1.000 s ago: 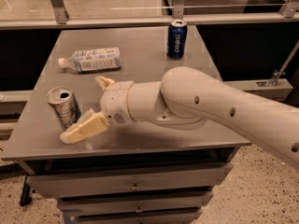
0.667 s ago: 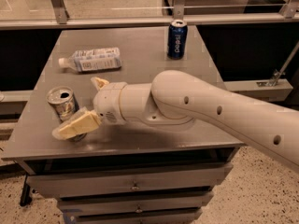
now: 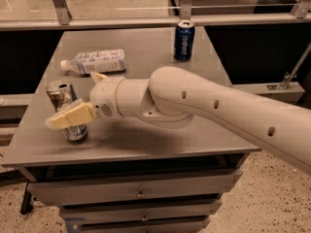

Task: Knock redbull can over

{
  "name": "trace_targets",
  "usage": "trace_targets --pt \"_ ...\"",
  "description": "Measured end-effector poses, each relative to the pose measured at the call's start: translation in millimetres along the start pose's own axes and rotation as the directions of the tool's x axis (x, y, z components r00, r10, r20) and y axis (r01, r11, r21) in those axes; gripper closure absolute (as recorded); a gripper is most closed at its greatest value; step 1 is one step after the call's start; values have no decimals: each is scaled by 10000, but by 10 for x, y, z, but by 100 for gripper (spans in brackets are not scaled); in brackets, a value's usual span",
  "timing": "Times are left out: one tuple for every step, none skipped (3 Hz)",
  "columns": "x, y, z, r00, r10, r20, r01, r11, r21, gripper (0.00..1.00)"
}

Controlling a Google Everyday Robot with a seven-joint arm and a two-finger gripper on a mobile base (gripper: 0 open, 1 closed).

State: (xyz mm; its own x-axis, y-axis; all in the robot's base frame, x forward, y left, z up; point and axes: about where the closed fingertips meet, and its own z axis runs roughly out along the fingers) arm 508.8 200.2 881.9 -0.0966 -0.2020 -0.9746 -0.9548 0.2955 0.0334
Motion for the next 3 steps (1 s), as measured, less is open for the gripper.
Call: trace_targets --pt "-281 -239 21 9996 -274 48 272 9992 278 0" --pt "-426 -541 -103 9980 -596 -224 612 9952 765 0" --pt "-395 -656 -267 9959 -746 -502 798 9906 1109 0"
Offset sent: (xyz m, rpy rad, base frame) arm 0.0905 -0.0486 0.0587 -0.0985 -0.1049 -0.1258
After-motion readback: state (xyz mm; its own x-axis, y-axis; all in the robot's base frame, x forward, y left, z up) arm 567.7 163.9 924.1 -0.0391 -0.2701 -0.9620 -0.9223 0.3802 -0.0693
